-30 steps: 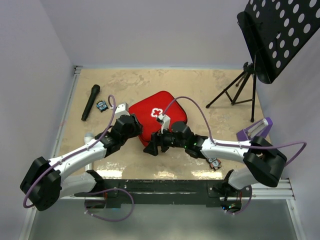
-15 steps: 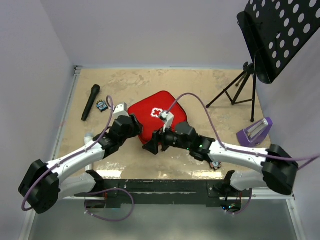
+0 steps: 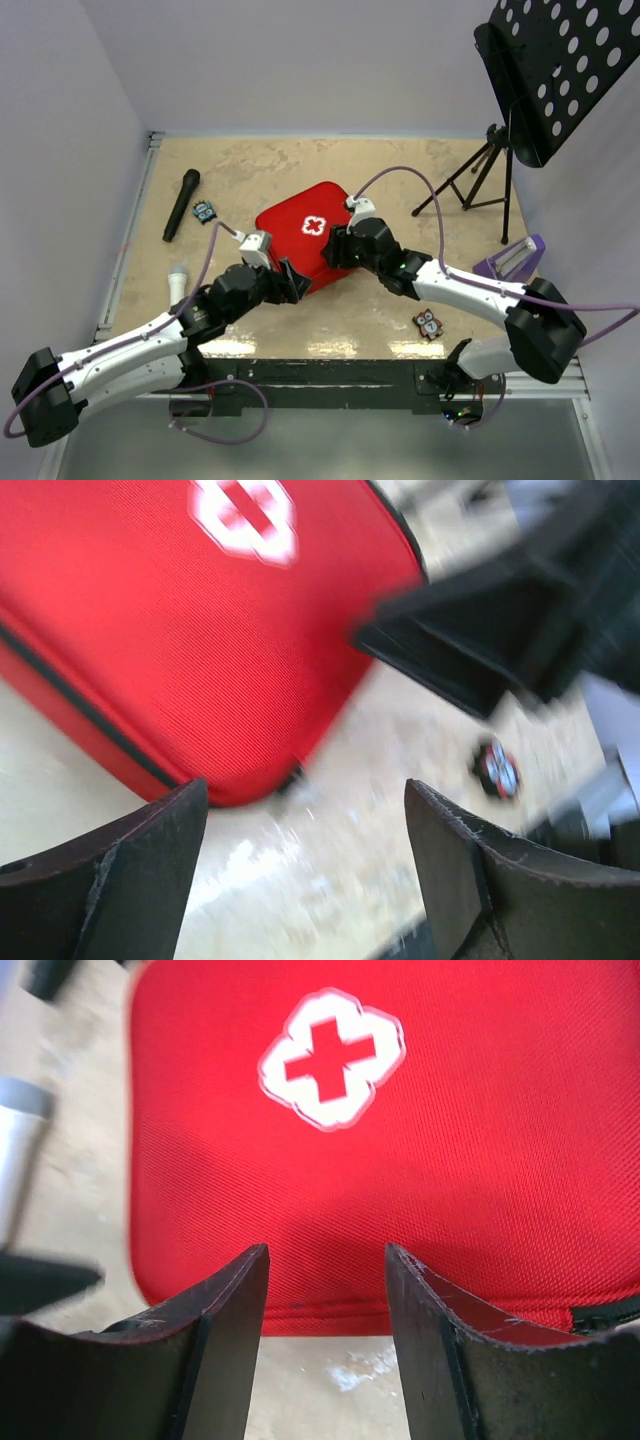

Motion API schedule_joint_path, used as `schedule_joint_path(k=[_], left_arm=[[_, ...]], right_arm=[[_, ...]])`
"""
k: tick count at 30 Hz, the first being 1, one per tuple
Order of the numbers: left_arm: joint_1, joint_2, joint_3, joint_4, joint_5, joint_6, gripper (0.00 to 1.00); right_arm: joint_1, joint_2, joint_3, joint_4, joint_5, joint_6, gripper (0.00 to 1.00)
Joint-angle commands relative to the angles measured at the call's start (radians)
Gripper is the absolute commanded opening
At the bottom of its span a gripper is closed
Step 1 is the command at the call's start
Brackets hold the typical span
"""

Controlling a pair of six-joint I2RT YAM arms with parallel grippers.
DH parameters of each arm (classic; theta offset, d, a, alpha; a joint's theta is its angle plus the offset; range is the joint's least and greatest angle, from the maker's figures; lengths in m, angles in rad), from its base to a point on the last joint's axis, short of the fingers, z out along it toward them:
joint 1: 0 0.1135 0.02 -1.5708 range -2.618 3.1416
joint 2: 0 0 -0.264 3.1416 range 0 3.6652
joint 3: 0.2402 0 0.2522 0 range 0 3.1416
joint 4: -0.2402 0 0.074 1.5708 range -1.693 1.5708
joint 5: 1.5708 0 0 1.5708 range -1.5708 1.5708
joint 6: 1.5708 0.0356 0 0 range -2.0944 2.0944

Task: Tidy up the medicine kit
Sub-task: Zip the medicine box at the center of the board.

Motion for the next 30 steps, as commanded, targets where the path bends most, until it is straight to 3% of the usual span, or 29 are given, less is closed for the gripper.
schedule_joint_path(k=[1, 10, 17, 30], left_arm=[[-0.12, 0.032, -0.05, 0.083, 0.038, -0.034, 0.8], [-0.135, 0.111, -0.133, 0.241, 0.041, -0.048, 0.71], [-0.137, 0.194, -0.209, 0.494, -0.008, -0.06, 0.64], [-0.137, 0.328, -0.216, 0.614, -0.126, -0.086, 0.62]], right_arm=[[0.001, 0.024, 0.05, -0.01, 0.027, -0.031, 0.54], [0.0, 0.051, 0.036, -0.016, 0.05, -0.048, 0.52], [0.0, 0.048, 0.021, -0.019, 0.041, -0.05, 0.51], [-0.002, 0.067, 0.007, -0.039, 0.02, -0.027, 0.52]])
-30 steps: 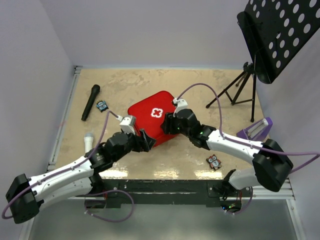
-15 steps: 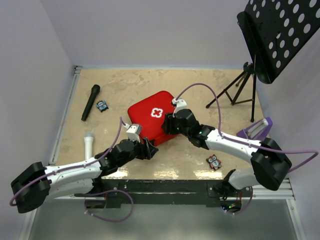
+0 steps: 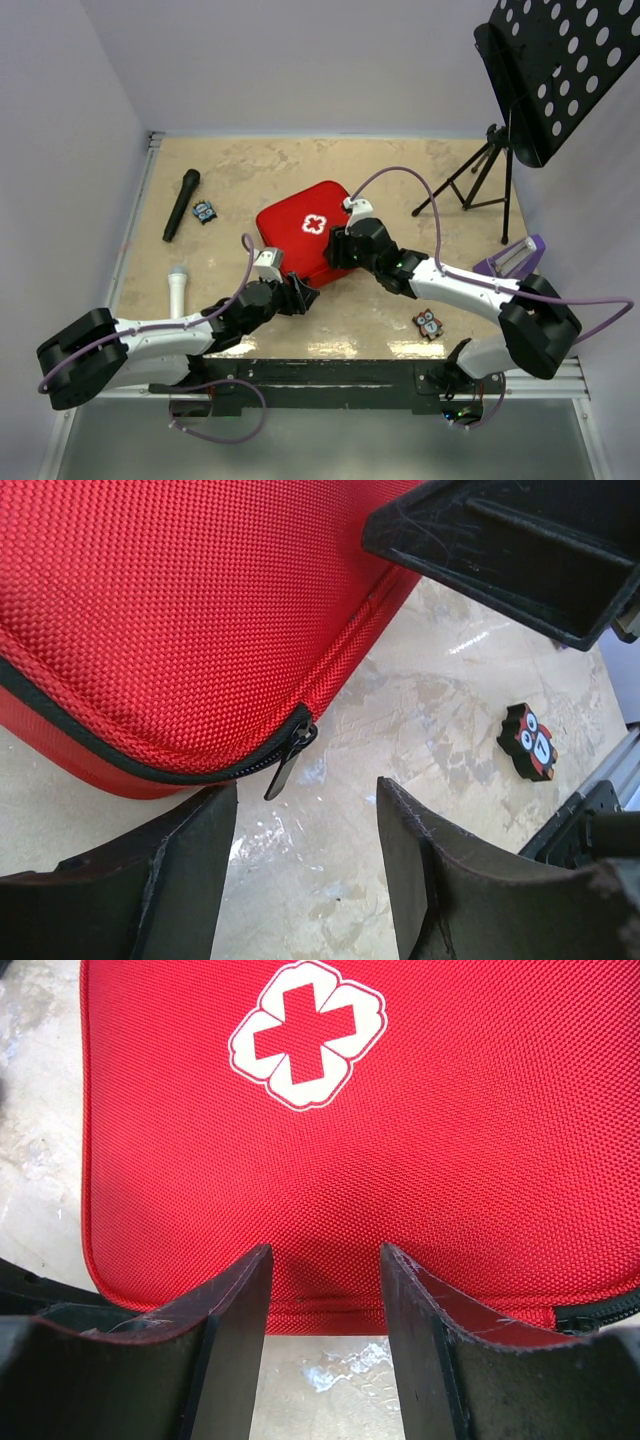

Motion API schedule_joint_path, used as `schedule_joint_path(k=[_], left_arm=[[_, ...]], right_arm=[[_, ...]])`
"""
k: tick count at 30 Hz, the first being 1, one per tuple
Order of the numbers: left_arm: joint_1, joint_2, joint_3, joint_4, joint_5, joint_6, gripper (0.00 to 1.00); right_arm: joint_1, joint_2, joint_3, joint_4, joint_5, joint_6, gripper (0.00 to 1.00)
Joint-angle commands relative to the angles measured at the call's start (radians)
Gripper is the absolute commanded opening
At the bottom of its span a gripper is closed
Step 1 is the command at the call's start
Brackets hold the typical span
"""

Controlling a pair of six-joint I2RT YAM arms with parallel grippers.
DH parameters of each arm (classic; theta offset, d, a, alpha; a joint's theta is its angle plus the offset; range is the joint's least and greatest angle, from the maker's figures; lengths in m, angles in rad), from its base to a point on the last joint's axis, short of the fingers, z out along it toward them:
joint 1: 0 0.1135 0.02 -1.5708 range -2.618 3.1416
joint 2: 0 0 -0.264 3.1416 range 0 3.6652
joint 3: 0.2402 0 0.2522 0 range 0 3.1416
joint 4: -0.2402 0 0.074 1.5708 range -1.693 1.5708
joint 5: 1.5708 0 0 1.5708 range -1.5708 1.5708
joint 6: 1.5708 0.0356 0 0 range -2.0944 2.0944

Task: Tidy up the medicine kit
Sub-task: Zip the medicine box at the center of the board.

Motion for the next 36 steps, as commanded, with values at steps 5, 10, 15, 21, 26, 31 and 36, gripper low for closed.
schedule_joint_path(k=[5, 10, 15, 21, 26, 31, 36], left_arm=[[0.001, 0.041, -0.003, 0.079, -0.185, -0.094, 0.57], [0.001, 0.049, 0.014, 0.08, -0.234, -0.071, 0.55], [0.004, 0.023, -0.006, 0.157, -0.202, 0.004, 0.57], [0.023, -0.017, -0.055, 0.26, -0.127, 0.064, 0.58], [0.044, -0.005, -0.06, 0.274, -0.079, 0.081, 0.58], [0.067, 0.032, -0.066, 0.329, -0.027, 0.085, 0.55], [0.085, 0.073, -0.066, 0.364, -0.002, 0.079, 0.51]], right_arm=[[-0.001, 0.007, 0.0, -0.021, -0.015, 0.014, 0.52], [-0.001, 0.005, -0.005, -0.029, -0.027, 0.017, 0.52], [0.0, 0.001, -0.012, -0.032, -0.041, 0.025, 0.53], [-0.001, 0.005, -0.006, -0.031, -0.053, 0.023, 0.53], [0.0, 0.019, 0.004, -0.027, -0.064, 0.023, 0.54], [0.0, 0.033, 0.006, -0.026, -0.073, 0.023, 0.54], [0.0, 0.037, 0.007, -0.024, -0.075, 0.022, 0.54]])
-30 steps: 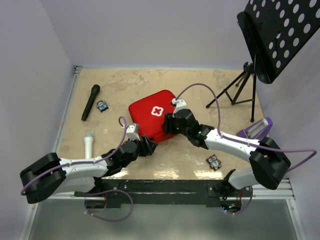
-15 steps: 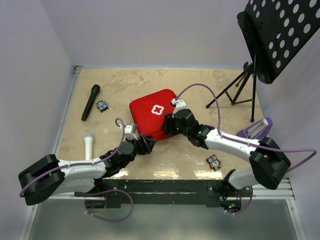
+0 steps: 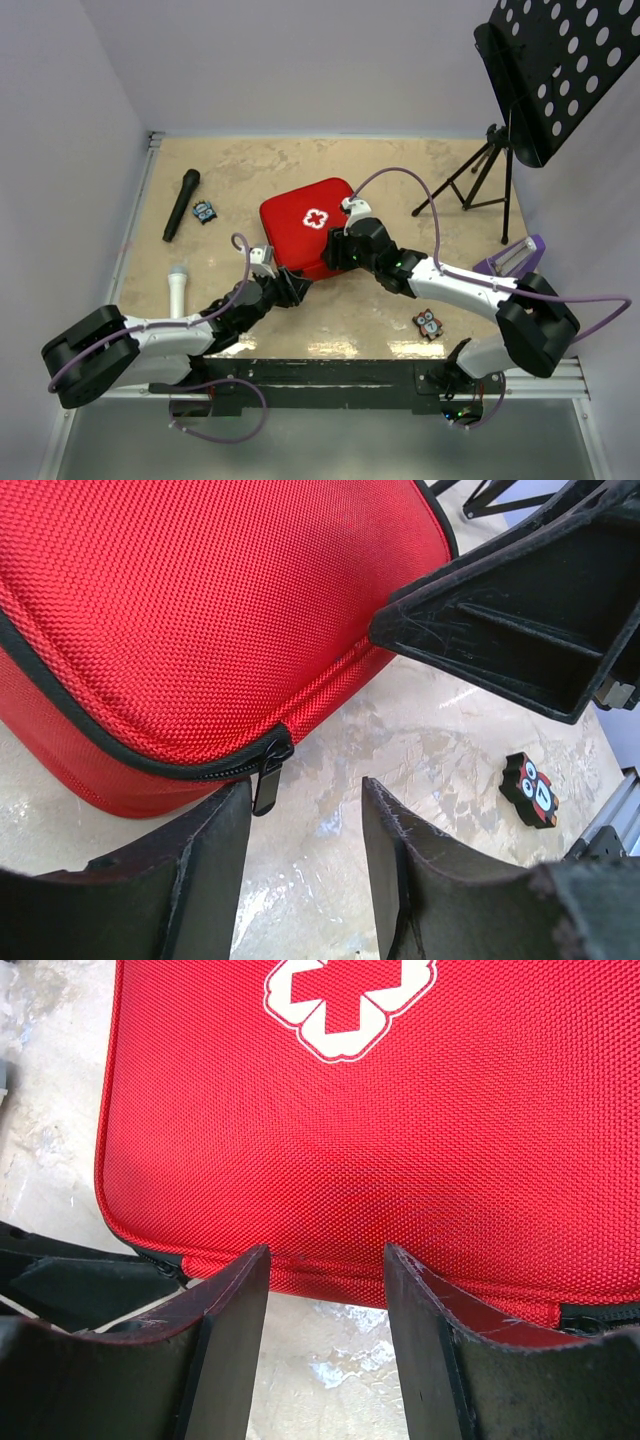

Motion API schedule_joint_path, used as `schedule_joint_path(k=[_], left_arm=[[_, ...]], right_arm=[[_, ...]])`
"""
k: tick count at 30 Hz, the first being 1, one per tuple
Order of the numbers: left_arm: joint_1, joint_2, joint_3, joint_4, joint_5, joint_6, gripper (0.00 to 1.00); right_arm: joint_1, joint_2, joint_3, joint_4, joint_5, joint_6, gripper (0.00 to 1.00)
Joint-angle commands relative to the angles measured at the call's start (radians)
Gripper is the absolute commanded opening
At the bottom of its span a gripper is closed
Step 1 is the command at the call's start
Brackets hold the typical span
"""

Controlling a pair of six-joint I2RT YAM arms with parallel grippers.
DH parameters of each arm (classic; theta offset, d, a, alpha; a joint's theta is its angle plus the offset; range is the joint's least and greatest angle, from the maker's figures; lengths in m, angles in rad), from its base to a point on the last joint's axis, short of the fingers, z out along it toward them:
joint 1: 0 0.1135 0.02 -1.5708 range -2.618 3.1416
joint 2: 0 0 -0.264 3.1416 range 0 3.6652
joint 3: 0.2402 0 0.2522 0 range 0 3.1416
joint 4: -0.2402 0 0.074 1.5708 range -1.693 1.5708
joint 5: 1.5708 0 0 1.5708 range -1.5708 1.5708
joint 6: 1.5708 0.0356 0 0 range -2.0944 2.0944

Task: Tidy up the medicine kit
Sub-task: Zip the medicine box at the center of the board.

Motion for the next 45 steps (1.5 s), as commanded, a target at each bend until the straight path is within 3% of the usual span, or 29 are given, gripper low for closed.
schedule_joint_path(k=[1, 19, 28, 31, 32, 39, 45], left_arm=[[0.024, 0.032, -0.002, 0.135, 0.02, 0.021, 0.5], [0.095, 0.093, -0.028, 0.189, 0.007, -0.037, 0.3], [0.1, 0.106, -0.031, 0.189, -0.001, -0.044, 0.14], [0.1, 0.112, -0.036, 0.185, -0.006, -0.052, 0.0], [0.1, 0.11, -0.039, 0.184, -0.009, -0.054, 0.0], [0.1, 0.115, -0.035, 0.164, -0.01, -0.043, 0.0], [0.098, 0.145, -0.001, 0.12, 0.001, -0.029, 0.0]], right_arm=[[0.002, 0.018, 0.011, -0.033, -0.026, 0.008, 0.54], [0.002, 0.021, 0.009, -0.041, -0.043, 0.009, 0.54], [0.002, 0.002, 0.006, -0.048, -0.048, 0.012, 0.54], [0.002, -0.005, 0.0, -0.051, -0.043, 0.011, 0.54], [0.002, -0.01, -0.003, -0.05, -0.043, 0.009, 0.54], [0.001, -0.114, -0.011, -0.081, -0.013, 0.075, 0.81], [0.001, -0.211, -0.099, -0.105, -0.059, 0.257, 0.83]])
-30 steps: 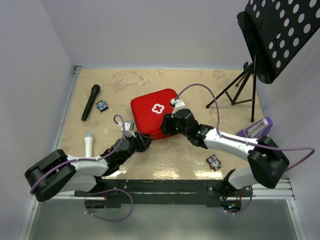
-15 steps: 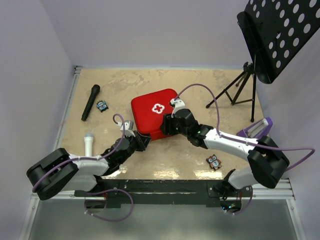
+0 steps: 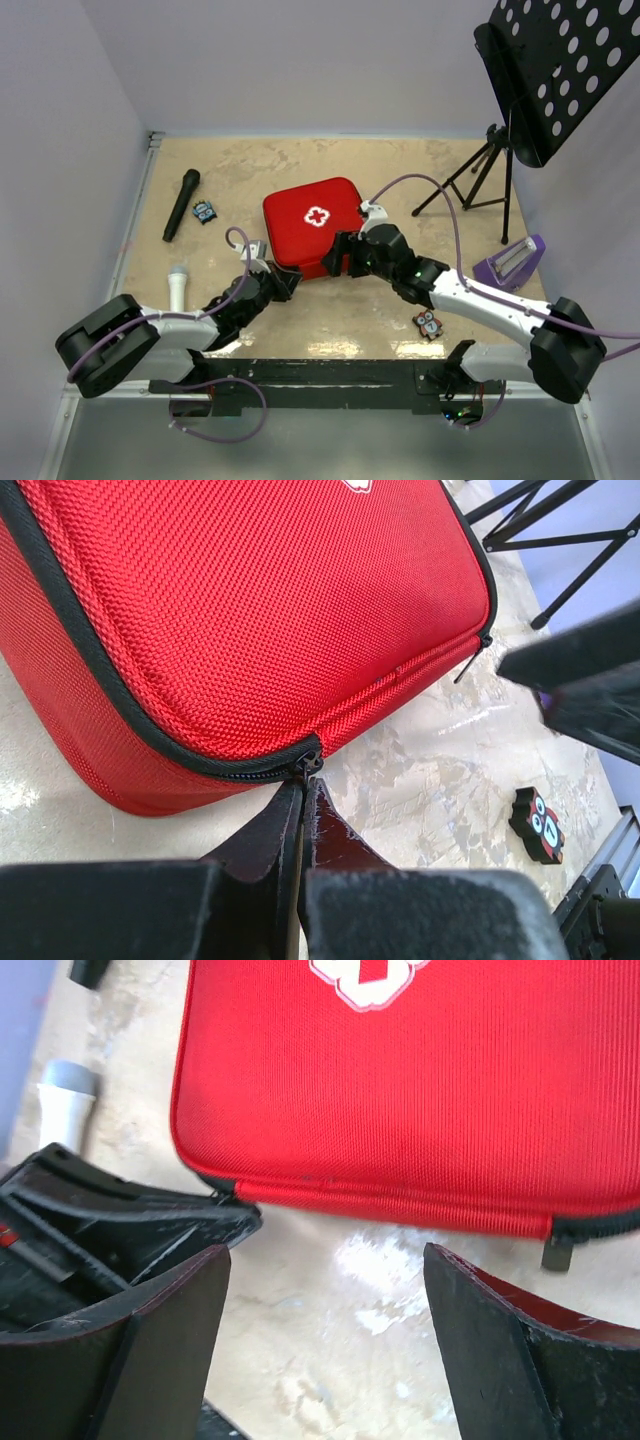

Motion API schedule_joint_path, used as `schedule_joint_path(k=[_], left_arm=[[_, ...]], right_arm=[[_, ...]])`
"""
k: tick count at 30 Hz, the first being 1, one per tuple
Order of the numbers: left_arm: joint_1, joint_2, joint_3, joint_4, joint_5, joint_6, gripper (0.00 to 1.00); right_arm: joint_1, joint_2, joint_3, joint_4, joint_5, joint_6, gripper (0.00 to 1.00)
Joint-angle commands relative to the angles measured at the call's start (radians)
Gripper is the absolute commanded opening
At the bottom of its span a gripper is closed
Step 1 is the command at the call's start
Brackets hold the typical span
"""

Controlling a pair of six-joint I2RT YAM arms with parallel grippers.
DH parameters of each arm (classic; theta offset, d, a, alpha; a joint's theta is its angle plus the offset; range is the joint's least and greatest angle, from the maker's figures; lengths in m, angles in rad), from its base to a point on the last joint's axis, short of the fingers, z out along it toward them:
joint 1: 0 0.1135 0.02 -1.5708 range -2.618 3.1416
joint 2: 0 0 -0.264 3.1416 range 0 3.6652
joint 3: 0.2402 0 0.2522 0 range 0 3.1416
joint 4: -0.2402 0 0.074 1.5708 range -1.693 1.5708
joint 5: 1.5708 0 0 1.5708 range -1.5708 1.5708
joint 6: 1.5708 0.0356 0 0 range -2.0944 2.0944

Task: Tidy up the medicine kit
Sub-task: Zip the medicine box at the center of the board.

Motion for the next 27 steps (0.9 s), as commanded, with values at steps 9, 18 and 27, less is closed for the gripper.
schedule_joint_path(k=[9, 18, 27], left_arm=[[-0.011, 0.068, 0.042, -0.027, 0.001, 0.03, 0.0], [-0.057, 0.08, 0.079, -0.072, 0.041, 0.053, 0.0], [-0.084, 0.079, 0.083, -0.088, 0.078, 0.059, 0.0]], right_arm=[[-0.029, -0.074, -0.188, 0.08, -0.02, 0.313, 0.83], [-0.104, -0.063, -0.202, 0.166, -0.042, 0.375, 0.84], [-0.225, -0.123, -0.185, 0.072, 0.058, 0.366, 0.83]])
